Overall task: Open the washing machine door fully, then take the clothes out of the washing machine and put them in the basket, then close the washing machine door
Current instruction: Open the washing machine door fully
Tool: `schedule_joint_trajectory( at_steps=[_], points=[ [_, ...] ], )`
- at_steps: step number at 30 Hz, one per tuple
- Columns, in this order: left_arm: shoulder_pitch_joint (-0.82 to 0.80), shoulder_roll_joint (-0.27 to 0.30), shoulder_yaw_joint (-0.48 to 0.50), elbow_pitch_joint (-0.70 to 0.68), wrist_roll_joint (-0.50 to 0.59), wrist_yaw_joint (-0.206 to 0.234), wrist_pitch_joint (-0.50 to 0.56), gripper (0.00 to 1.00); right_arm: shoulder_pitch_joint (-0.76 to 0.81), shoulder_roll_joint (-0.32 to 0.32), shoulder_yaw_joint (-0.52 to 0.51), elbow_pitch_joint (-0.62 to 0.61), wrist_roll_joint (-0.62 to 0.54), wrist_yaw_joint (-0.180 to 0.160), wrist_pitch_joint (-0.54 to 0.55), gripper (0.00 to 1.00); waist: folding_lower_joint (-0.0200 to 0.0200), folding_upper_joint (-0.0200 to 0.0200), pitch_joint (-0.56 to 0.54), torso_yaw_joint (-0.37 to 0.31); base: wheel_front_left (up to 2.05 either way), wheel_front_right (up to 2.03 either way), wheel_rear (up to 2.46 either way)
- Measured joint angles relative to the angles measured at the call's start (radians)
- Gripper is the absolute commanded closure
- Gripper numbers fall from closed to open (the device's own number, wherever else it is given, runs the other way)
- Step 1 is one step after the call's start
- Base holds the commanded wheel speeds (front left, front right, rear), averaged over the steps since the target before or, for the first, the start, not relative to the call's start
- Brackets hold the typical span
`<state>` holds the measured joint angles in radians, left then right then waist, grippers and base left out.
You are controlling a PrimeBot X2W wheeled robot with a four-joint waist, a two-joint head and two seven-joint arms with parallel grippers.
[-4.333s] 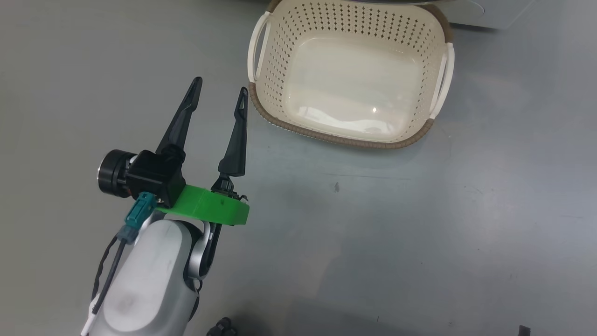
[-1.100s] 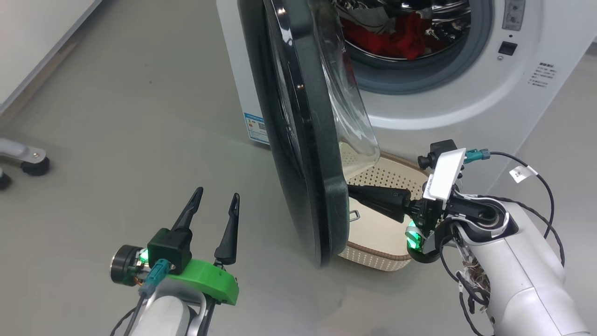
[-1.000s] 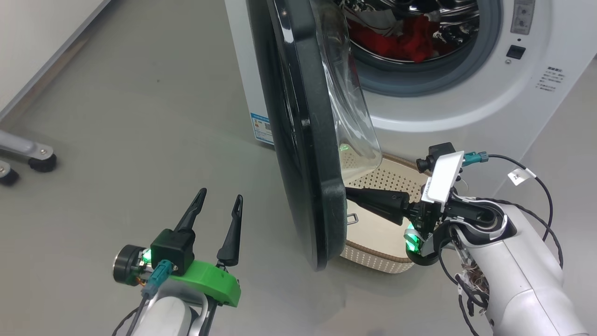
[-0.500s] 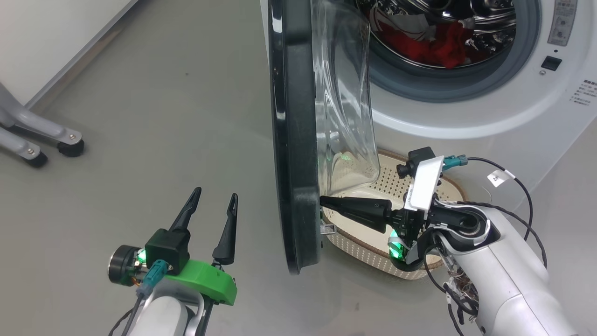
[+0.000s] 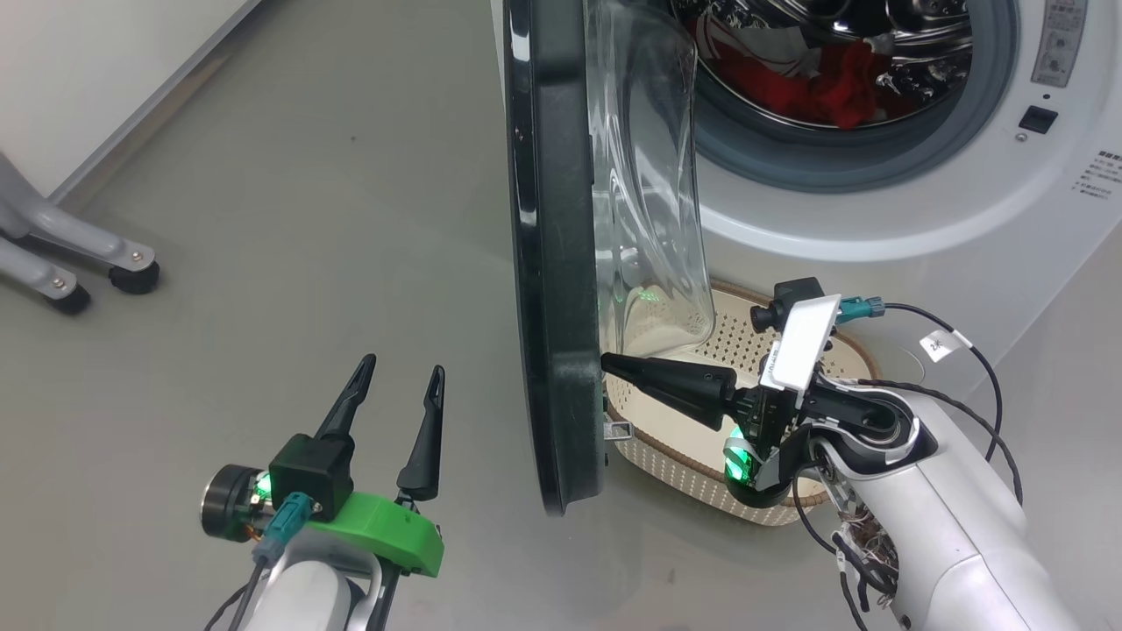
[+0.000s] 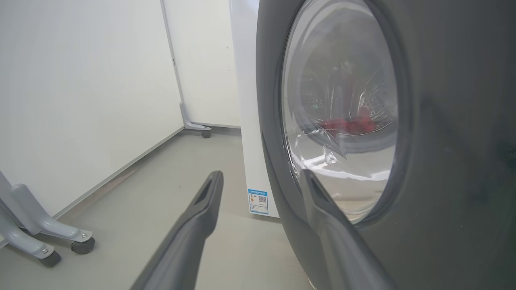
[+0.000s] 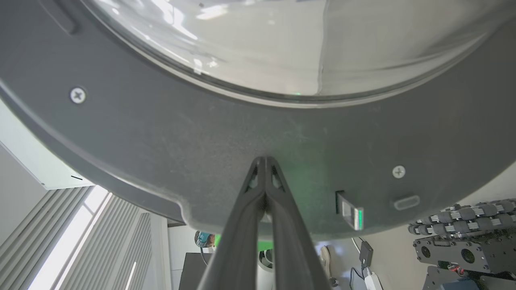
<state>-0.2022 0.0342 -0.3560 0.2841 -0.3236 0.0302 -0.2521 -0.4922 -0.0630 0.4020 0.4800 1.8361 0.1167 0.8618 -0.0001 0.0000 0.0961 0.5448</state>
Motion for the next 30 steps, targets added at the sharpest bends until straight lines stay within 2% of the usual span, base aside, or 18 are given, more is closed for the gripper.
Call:
schedule_joint_trajectory(
  at_steps=[6, 13, 14, 15, 16, 17, 18, 25, 30],
  points=[
    [0.009, 0.000, 0.021, 0.000, 0.000, 0.002, 0.000, 0.00, 0.024, 0.002, -0.049, -0.021, 0.020, 0.005, -0.047, 1.00, 0.0000, 0.0000, -0.003, -0.010, 0.00, 0.00, 0.00],
    [0.016, 0.000, 0.032, 0.001, 0.003, 0.004, 0.000, 0.00, 0.089, 0.001, -0.154, -0.099, 0.016, 0.005, -0.139, 1.00, 0.0000, 0.0000, -0.010, -0.031, 0.00, 0.00, 0.00],
    [0.018, 0.000, 0.033, 0.001, 0.003, 0.004, 0.000, 0.00, 0.101, 0.002, -0.165, -0.111, 0.010, 0.005, -0.152, 0.93, 0.0000, 0.0000, -0.012, -0.034, 0.00, 0.00, 0.00],
    [0.019, 0.000, 0.033, 0.002, 0.005, 0.004, 0.000, 0.00, 0.117, 0.001, -0.176, -0.121, 0.008, 0.005, -0.164, 0.81, 0.0000, 0.0000, -0.014, -0.037, 0.00, 0.00, 0.00],
    [0.020, 0.000, 0.034, 0.002, 0.007, 0.004, 0.000, 0.00, 0.133, 0.000, -0.186, -0.132, 0.006, 0.005, -0.176, 0.61, 0.0000, 0.0000, -0.016, -0.040, 0.00, 0.00, 0.00],
    [0.021, 0.000, 0.037, 0.002, 0.008, 0.005, 0.000, 0.00, 0.149, -0.001, -0.197, -0.142, -0.004, 0.005, -0.192, 0.05, 0.0000, 0.0000, -0.018, -0.043, 0.00, 0.00, 0.00],
    [0.022, 0.000, 0.040, 0.002, 0.008, 0.009, 0.000, 0.00, 0.165, -0.003, -0.209, -0.153, -0.012, 0.005, -0.209, 0.00, 0.0000, 0.0001, -0.019, -0.046, 0.00, 0.00, 0.00],
    [0.030, 0.000, 0.046, 0.005, 0.009, 0.009, 0.000, 0.00, 0.271, -0.019, -0.298, -0.230, -0.092, 0.005, -0.345, 0.00, 0.0000, 0.0000, -0.034, -0.058, 0.00, 0.00, 0.00],
    [0.046, 0.002, 0.062, 0.006, 0.010, 0.009, 0.000, 0.00, 0.335, -0.047, -0.332, -0.276, -0.235, 0.005, -0.482, 0.00, 0.0000, 0.0000, -0.044, -0.069, 0.00, 0.00, 0.00]
  ],
)
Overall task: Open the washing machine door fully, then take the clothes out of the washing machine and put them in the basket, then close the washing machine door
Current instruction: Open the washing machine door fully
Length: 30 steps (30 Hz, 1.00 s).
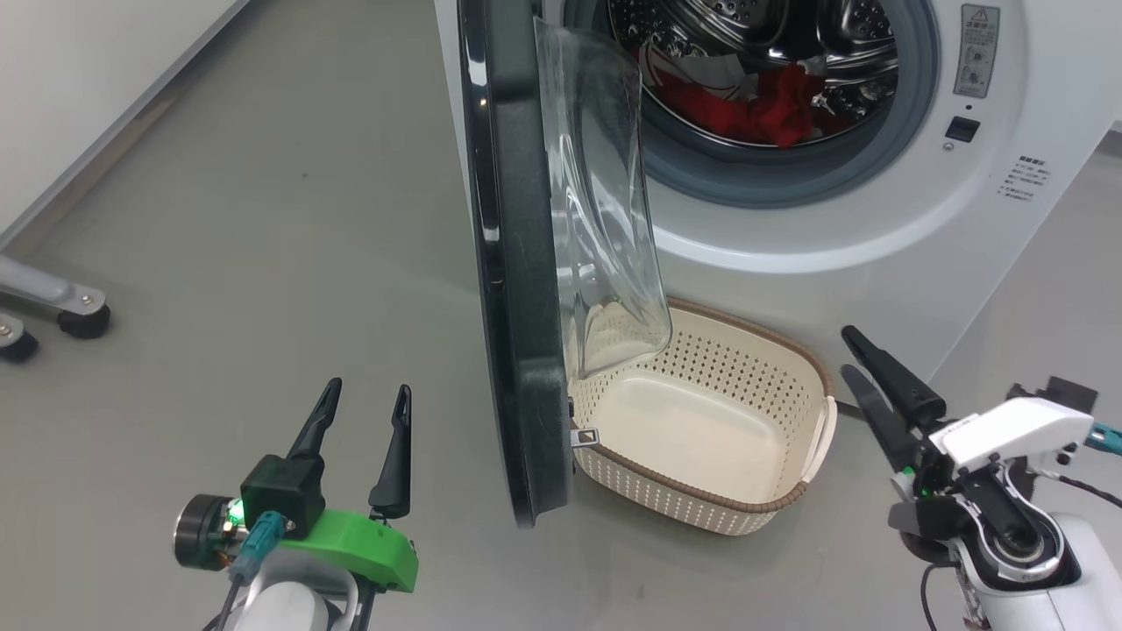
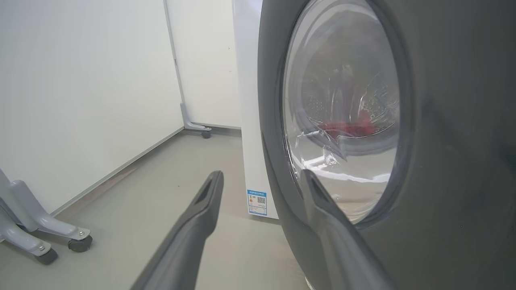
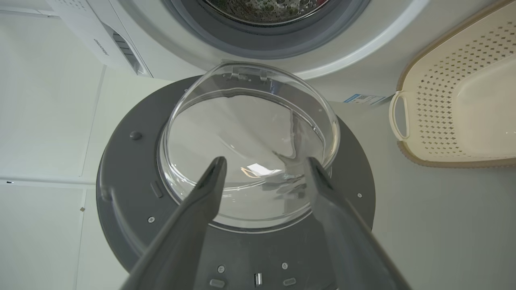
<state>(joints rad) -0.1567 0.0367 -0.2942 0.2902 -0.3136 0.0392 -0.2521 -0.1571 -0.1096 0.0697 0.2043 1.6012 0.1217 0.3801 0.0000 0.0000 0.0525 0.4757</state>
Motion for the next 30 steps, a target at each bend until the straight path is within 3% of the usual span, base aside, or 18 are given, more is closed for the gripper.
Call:
schedule_joint_trajectory(
  at_steps=[8, 16, 23, 26, 27, 28, 30],
  points=[
    [0.013, 0.002, 0.007, 0.008, 0.009, 0.000, 0.000, 0.00, 0.119, -0.046, -0.032, -0.023, -0.253, 0.000, -0.245, 0.00, 0.0000, 0.0000, -0.020, -0.016, 0.00, 0.00, 0.00],
    [0.020, 0.010, 0.012, 0.017, 0.012, 0.000, 0.000, 0.00, 0.222, -0.101, -0.052, 0.031, -0.508, -0.001, -0.480, 0.00, 0.0000, 0.0000, -0.037, -0.034, 0.00, 0.00, 0.00],
    [0.021, 0.010, 0.019, 0.019, 0.023, -0.002, 0.000, 0.00, 0.228, -0.203, -0.046, 0.029, -0.798, -0.092, -0.671, 0.00, 0.0000, 0.0000, -0.038, -0.045, 0.00, 0.00, 0.00],
    [0.021, 0.010, 0.022, 0.019, 0.023, -0.002, 0.000, 0.00, 0.228, -0.238, -0.032, 0.008, -0.916, -0.135, -0.662, 0.00, 0.0000, 0.0000, -0.038, -0.048, 0.00, 0.00, 0.00],
    [0.021, 0.010, 0.022, 0.019, 0.023, -0.002, 0.000, 0.00, 0.228, -0.238, -0.032, 0.008, -0.916, -0.135, -0.662, 0.00, 0.0000, 0.0000, -0.038, -0.048, 0.00, 0.00, 0.00],
    [0.021, 0.010, 0.024, 0.020, 0.023, -0.002, 0.000, 0.00, 0.228, -0.251, -0.018, -0.007, -0.984, -0.161, -0.654, 0.00, 0.0000, 0.0000, -0.038, -0.050, 0.00, 0.00, 0.00],
    [0.021, 0.010, 0.025, 0.020, 0.023, -0.002, 0.000, 0.00, 0.228, -0.252, -0.012, -0.015, -1.006, -0.170, -0.649, 0.00, 0.0000, 0.0000, -0.038, -0.051, 0.00, 0.00, 0.00]
  ],
)
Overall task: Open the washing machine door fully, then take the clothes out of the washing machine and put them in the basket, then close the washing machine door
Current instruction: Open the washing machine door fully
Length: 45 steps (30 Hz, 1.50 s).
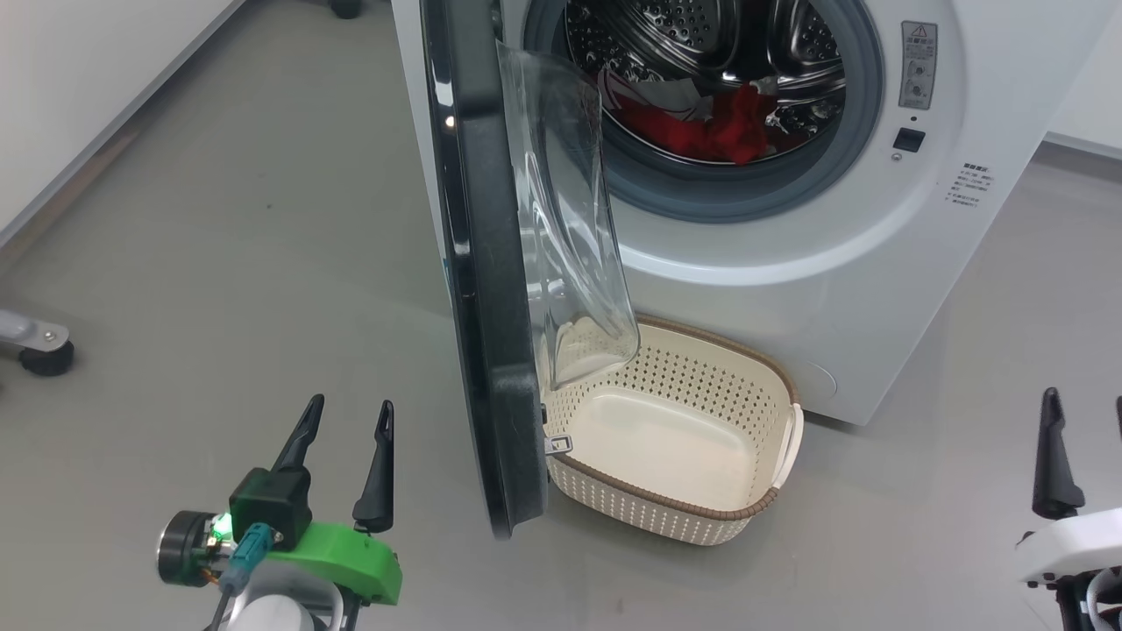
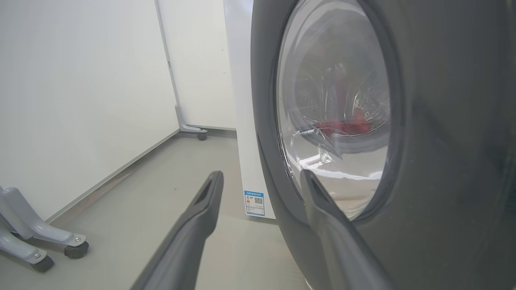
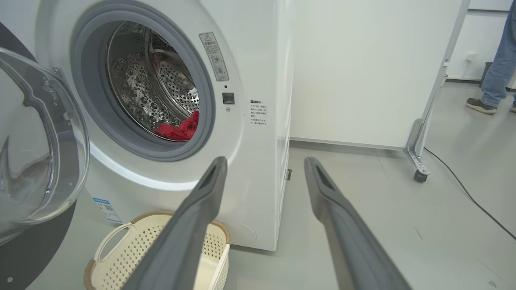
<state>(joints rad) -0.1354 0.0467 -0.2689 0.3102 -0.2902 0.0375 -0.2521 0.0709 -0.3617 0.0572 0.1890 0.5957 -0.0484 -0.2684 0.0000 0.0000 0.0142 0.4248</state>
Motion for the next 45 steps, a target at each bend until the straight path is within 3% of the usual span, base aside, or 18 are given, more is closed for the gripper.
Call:
schedule_joint_trajectory(
  at_steps=[4, 22, 43, 44, 45],
  points=[
    [0.000, 0.000, 0.002, 0.003, 0.000, -0.006, 0.000, 0.00, 0.002, 0.003, 0.048, -0.025, -0.084, -0.032, 0.005, 0.00, 0.0000, 0.0000, 0.000, -0.004, 0.00, 0.00, 0.00],
    [0.000, 0.000, 0.010, 0.018, 0.006, -0.009, 0.000, 0.00, 0.079, 0.163, 0.129, -0.086, -0.215, -0.053, 0.009, 0.00, 0.0000, 0.0000, -0.001, -0.025, 0.00, 0.00, 0.00],
    [0.000, 0.000, 0.019, 0.030, 0.010, -0.016, 0.000, 0.00, 0.111, 0.207, 0.127, -0.094, -0.281, -0.060, 0.009, 0.00, 0.0000, 0.0000, -0.001, -0.036, 0.00, 0.00, 0.00],
    [0.000, 0.000, 0.019, 0.031, 0.010, -0.017, 0.000, 0.03, 0.114, 0.207, 0.125, -0.095, -0.282, -0.060, 0.009, 0.00, 0.0000, 0.0000, -0.001, -0.036, 0.00, 0.00, 0.00],
    [0.000, 0.000, 0.019, 0.031, 0.010, -0.017, 0.000, 0.20, 0.117, 0.208, 0.124, -0.096, -0.282, -0.060, 0.009, 0.00, 0.0000, 0.0000, -0.001, -0.036, 0.00, 0.00, 0.00]
  ],
)
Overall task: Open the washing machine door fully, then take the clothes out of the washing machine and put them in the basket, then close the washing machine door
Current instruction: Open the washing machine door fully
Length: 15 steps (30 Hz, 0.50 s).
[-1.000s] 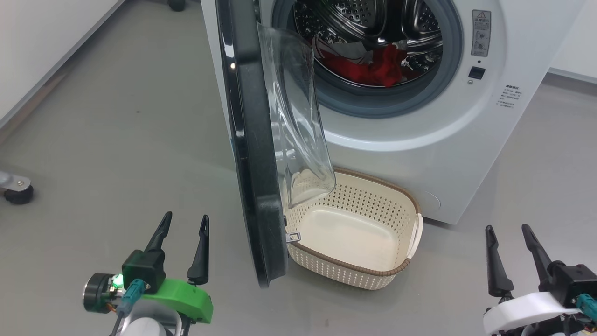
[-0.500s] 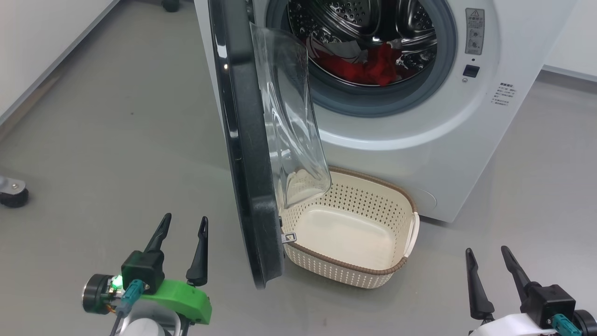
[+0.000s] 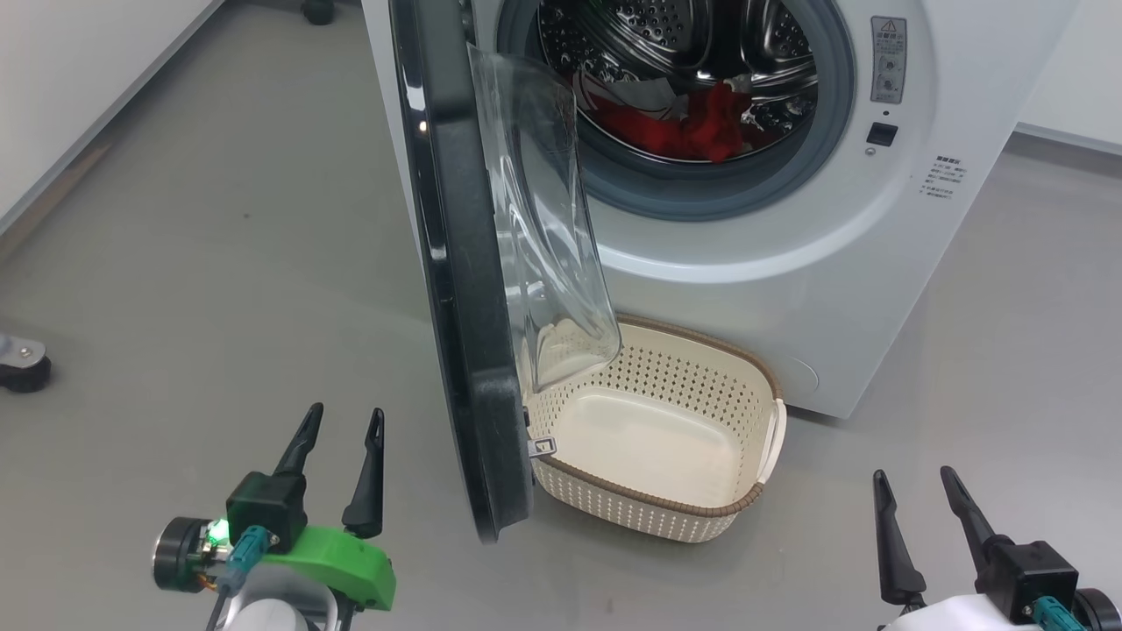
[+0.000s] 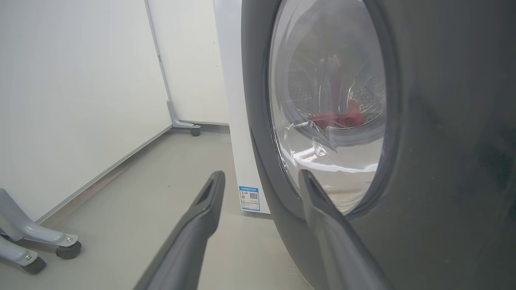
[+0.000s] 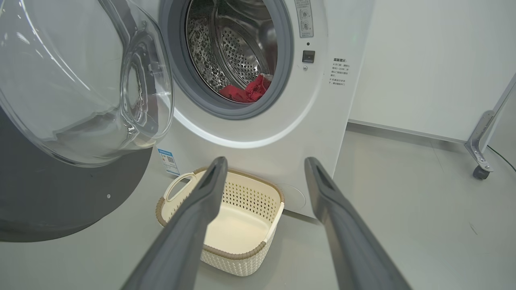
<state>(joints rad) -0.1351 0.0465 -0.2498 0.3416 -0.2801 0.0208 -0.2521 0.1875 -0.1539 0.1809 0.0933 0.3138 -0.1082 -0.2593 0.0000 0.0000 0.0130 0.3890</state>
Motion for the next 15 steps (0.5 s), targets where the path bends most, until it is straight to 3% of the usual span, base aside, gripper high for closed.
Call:
schedule_joint_trajectory(
  at_steps=[1, 2, 3, 15],
  points=[
    [0.000, 0.000, 0.000, 0.000, 0.000, 0.000, 0.000, 0.52, 0.002, 0.001, -0.001, -0.001, -0.001, 0.000, 0.000, 0.00, 0.0000, 0.0000, 0.000, 0.000, 0.00, 0.00, 0.00],
    [0.000, 0.000, 0.000, 0.000, 0.000, 0.000, 0.000, 0.70, 0.004, 0.002, -0.002, -0.002, -0.002, 0.000, 0.000, 0.00, 0.0000, 0.0000, 0.000, 0.000, 0.00, 0.00, 0.00],
    [0.000, 0.000, 0.000, 0.001, 0.000, -0.001, 0.000, 1.00, 0.005, 0.003, -0.003, -0.002, -0.004, 0.000, 0.000, 0.00, 0.0000, 0.0000, 0.000, 0.000, 0.00, 0.00, 0.00],
    [0.000, 0.000, 0.009, 0.002, 0.006, -0.001, 0.000, 1.00, 0.006, 0.020, -0.014, -0.007, -0.017, 0.000, 0.000, 0.00, 0.0000, 0.0000, -0.003, -0.001, 0.00, 0.00, 0.00]
  ],
)
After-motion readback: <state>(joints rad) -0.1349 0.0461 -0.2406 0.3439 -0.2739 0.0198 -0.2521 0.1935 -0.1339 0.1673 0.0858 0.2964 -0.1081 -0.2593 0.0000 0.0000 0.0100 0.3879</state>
